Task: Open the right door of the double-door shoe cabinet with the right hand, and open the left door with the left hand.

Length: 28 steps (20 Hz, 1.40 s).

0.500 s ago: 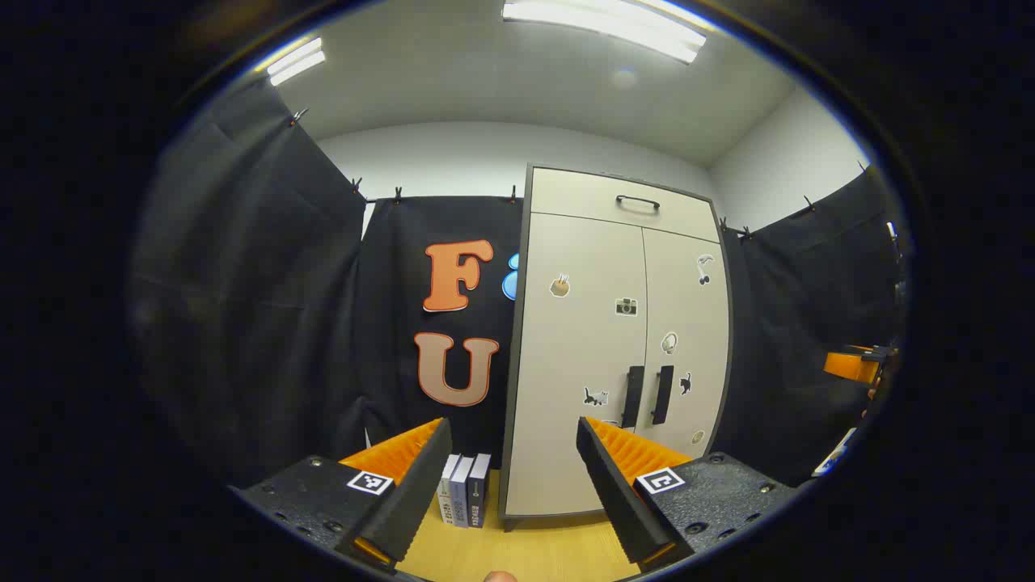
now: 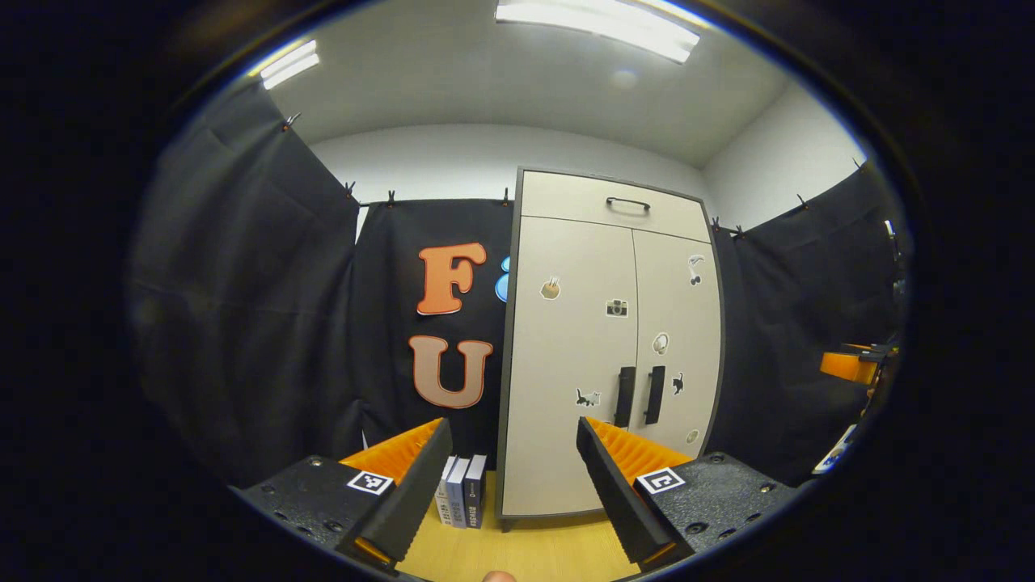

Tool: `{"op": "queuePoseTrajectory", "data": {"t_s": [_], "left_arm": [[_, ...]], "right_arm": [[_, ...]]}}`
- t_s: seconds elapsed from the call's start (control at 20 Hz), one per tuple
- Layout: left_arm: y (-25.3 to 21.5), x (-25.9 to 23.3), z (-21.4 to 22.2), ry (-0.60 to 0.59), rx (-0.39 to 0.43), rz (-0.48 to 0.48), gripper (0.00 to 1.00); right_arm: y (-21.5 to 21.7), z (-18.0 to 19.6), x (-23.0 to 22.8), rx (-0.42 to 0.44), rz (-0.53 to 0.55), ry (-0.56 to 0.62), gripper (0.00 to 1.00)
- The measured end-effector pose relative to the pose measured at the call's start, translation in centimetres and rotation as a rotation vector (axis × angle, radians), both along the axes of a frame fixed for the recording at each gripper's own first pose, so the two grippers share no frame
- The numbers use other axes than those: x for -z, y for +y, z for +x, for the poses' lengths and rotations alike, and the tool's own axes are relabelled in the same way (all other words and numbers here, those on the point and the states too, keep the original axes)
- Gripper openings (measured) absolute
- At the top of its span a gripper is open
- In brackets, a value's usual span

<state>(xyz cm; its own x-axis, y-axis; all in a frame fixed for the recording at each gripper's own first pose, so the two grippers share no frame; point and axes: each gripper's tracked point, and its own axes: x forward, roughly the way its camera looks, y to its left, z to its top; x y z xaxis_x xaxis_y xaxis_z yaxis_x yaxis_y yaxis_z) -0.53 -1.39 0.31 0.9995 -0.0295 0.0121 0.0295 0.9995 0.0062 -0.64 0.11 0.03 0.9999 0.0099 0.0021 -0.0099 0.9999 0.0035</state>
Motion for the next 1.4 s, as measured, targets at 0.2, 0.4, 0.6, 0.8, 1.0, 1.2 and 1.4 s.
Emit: {"op": "queuePoseTrajectory", "data": {"t_s": [0.2, 0.4, 0.6, 0.8, 1.0, 1.2, 1.4], "left_arm": [[0.5, -0.1, -0.3, -0.002, -0.009, 0.007, 0.94], [0.6, -0.4, -0.6, -0.012, -0.007, 0.018, 0.94], [0.6, -0.5, -0.5, -0.024, 0.003, 0.024, 0.94], [0.6, 0.0, -0.4, -0.012, 0.013, 0.026, 0.94], [0.7, 0.7, -0.2, -0.001, 0.016, 0.024, 0.94], [1.3, 1.7, -0.3, 0.019, 0.021, 0.029, 0.94], [2.3, 2.5, -0.5, 0.032, 0.007, 0.045, 0.92]], "right_arm": [[0.2, -0.4, -0.5, -0.006, -0.010, -0.011, 0.98], [0.2, -0.2, -0.2, -0.005, -0.005, 0.001, 0.98], [0.5, 0.5, 0.6, -0.013, -0.001, 0.035, 0.98], [1.2, 1.2, 0.8, -0.019, -0.004, 0.040, 0.98], [2.6, 2.7, 1.6, -0.036, -0.005, 0.055, 0.98], [2.8, 5.2, 2.1, -0.026, -0.034, 0.050, 0.98], [3.7, 8.5, 3.2, -0.040, -0.042, 0.065, 0.98]]}}
